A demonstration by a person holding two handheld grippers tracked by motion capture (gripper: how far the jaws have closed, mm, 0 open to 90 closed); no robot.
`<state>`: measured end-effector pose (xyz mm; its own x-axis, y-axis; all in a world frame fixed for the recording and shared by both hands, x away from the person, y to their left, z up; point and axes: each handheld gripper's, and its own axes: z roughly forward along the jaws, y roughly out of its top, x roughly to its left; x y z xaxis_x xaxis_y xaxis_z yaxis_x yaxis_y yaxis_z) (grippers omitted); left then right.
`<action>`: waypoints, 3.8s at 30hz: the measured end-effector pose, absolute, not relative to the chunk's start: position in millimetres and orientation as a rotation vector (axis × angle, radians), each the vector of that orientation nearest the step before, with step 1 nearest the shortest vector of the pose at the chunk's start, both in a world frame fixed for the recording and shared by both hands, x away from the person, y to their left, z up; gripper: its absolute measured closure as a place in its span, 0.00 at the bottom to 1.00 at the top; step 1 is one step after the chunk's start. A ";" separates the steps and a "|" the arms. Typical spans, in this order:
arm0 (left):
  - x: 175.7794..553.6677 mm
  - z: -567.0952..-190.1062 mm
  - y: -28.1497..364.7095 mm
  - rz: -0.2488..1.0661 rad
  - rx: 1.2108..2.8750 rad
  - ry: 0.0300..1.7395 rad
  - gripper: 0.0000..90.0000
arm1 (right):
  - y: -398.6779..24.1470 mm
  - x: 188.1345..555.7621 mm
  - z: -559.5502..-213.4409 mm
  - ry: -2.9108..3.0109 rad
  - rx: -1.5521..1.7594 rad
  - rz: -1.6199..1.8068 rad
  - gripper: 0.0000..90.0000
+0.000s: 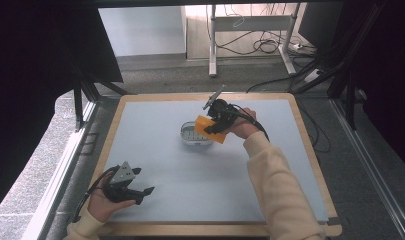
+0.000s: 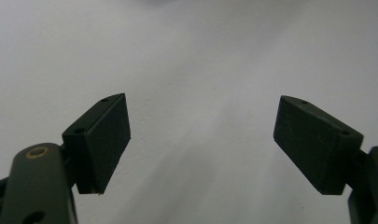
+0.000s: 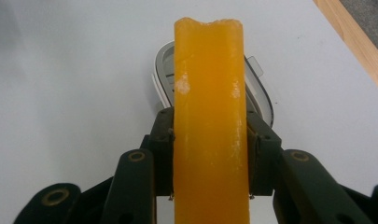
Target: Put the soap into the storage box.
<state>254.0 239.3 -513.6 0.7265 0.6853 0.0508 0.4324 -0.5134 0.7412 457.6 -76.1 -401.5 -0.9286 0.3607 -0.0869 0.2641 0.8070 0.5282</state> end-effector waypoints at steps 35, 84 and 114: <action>256.0 -515.2 240.3 0.432 2.187 0.840 0.21 | -50.5 490.2 -410.7 2.855 0.341 0.773 0.68; 255.0 -515.3 240.0 0.425 2.187 0.845 0.21 | -31.5 516.4 -430.6 2.802 0.350 0.809 0.36; 252.8 -511.2 239.4 0.437 2.175 0.841 0.21 | -101.3 449.3 -426.1 2.567 0.661 1.070 0.30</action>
